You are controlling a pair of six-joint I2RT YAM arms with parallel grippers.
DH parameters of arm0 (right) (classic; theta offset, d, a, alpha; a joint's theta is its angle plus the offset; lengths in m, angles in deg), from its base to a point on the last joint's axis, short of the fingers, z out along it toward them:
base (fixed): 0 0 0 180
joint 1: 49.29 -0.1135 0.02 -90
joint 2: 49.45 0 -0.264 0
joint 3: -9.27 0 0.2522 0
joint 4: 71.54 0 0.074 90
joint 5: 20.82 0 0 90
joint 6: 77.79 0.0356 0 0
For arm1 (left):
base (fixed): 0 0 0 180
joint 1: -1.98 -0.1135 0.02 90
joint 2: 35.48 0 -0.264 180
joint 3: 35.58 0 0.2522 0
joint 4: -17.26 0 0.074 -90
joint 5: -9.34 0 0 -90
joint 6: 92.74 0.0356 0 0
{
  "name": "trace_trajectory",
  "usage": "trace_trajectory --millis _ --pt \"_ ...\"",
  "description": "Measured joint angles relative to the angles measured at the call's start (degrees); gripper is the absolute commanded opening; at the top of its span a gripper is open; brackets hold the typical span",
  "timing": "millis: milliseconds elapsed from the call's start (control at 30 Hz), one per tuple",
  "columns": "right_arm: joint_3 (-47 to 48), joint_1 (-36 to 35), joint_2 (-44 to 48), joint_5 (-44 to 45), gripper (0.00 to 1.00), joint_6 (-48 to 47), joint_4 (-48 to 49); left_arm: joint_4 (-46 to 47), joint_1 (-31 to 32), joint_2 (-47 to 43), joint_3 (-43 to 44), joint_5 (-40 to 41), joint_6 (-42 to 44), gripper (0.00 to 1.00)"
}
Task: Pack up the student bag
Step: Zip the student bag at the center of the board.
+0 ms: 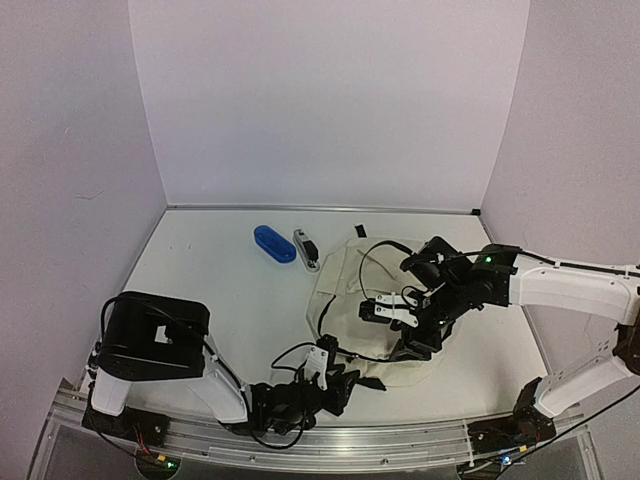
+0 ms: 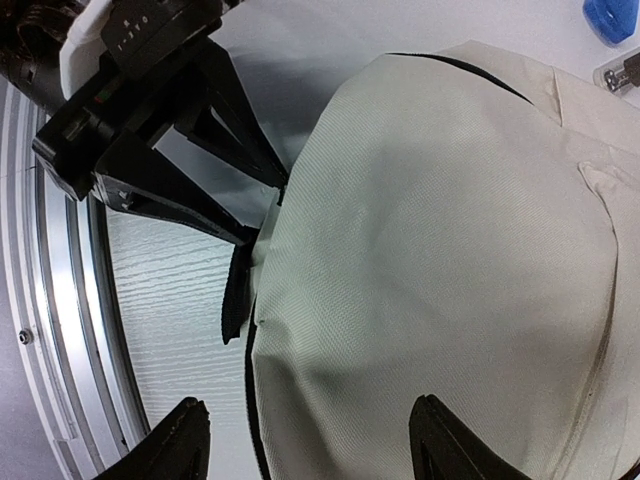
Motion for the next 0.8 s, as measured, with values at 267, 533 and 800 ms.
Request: trace_trajectory --millis 267,533,800 --pt "0.00 -0.01 0.00 -0.04 0.68 0.00 -0.02 1.80 -1.64 0.00 0.01 0.49 5.09 0.40" --pt "0.02 -0.02 -0.09 -0.04 0.68 0.00 -0.07 1.77 -4.11 0.00 0.02 0.01 7.73 0.33" --pt "0.02 -0.02 -0.09 -0.04 0.68 0.00 -0.11 0.93 -5.00 0.10 1.91 -4.84 11.50 0.26"
